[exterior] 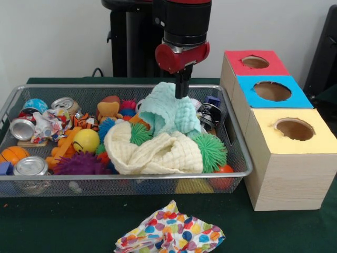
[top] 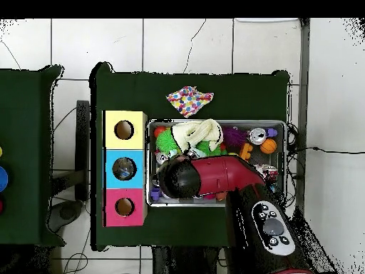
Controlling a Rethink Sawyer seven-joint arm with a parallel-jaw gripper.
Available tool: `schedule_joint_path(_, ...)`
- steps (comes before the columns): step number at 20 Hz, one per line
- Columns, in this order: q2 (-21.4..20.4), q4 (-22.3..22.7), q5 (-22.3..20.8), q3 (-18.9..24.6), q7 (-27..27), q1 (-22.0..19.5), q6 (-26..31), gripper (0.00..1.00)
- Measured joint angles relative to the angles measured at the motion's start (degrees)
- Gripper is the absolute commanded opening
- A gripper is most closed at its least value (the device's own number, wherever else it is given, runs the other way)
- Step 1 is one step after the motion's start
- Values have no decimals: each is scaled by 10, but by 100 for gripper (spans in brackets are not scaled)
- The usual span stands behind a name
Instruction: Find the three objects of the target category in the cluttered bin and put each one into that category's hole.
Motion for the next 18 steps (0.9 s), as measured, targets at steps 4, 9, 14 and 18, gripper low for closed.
schedule_joint_path(4,-5,10,9,-5,0,4,-3,0)
schedule_joint_path(9,-5,11,12,-5,0,4,-3,0)
schedule_joint_path(14,-5,12,12,-5,0,4,-3,0)
schedule_joint_path(18,-5,12,12,-5,0,1,-3,100)
